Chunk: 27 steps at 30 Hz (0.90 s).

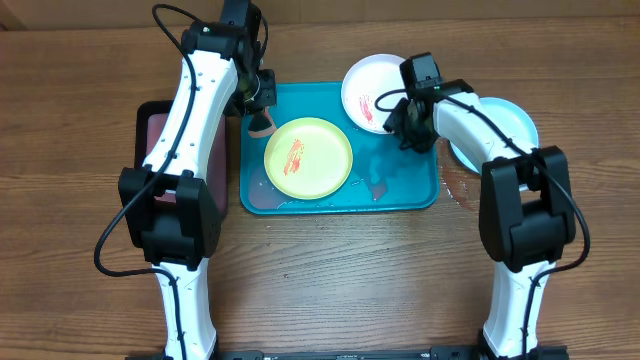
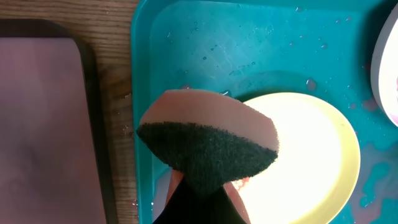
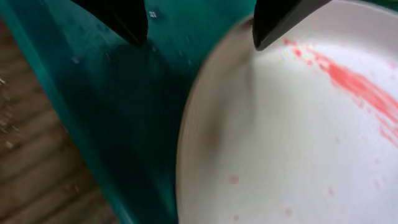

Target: Clean dirty plates on tray and stack at the side

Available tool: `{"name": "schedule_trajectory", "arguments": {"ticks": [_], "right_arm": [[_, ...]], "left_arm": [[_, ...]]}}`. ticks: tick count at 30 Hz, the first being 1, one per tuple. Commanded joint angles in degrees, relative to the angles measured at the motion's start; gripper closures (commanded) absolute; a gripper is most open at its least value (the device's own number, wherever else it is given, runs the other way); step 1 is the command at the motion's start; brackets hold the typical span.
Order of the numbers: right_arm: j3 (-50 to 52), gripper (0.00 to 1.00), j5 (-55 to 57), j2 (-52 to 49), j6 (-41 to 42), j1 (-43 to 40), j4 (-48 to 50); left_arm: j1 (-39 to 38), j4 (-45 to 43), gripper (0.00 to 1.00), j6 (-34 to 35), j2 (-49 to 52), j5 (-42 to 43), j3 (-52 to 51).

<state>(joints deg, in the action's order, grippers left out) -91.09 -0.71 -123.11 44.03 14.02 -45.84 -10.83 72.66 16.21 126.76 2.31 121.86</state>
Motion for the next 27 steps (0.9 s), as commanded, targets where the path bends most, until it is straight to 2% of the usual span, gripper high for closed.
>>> {"name": "schedule_trajectory", "arguments": {"ticks": [1,4,8,12,16,18,27], "right_arm": [[-0.15,0.42,-0.72,7.28,-4.55,0.00,-2.73],[-0.20,0.40,-2.58,9.51,-9.88,0.17,-5.40],[0.02,0.42,-13.42,9.73,-19.71,1.09,-7.58],[0.92,0.43,-17.53,8.46,-23.06,3.78,-8.94],[1.99,0.48,-17.40,6.91,-23.06,7.45,-8.90],[2.01,0.54,-17.38,6.01,-22.23,9.18,-8.46],[2.43,0.66,-9.05,2.21,-12.33,13.00,-7.06]], "left_arm": [[0.24,-0.04,0.96,0.52,-0.48,0.09,0.02],[0.09,0.07,0.96,0.50,-0.48,0.09,0.02],[-0.35,0.92,0.96,-1.14,-0.48,0.48,0.00],[-1.27,2.19,0.96,-5.33,-0.48,0.52,0.00],[-2.14,2.45,0.96,-10.01,-0.48,0.50,0.00],[-2.32,2.47,0.96,-11.61,-0.48,0.50,0.00],[-2.32,1.95,0.96,-13.53,-0.48,0.48,0.00]]}}
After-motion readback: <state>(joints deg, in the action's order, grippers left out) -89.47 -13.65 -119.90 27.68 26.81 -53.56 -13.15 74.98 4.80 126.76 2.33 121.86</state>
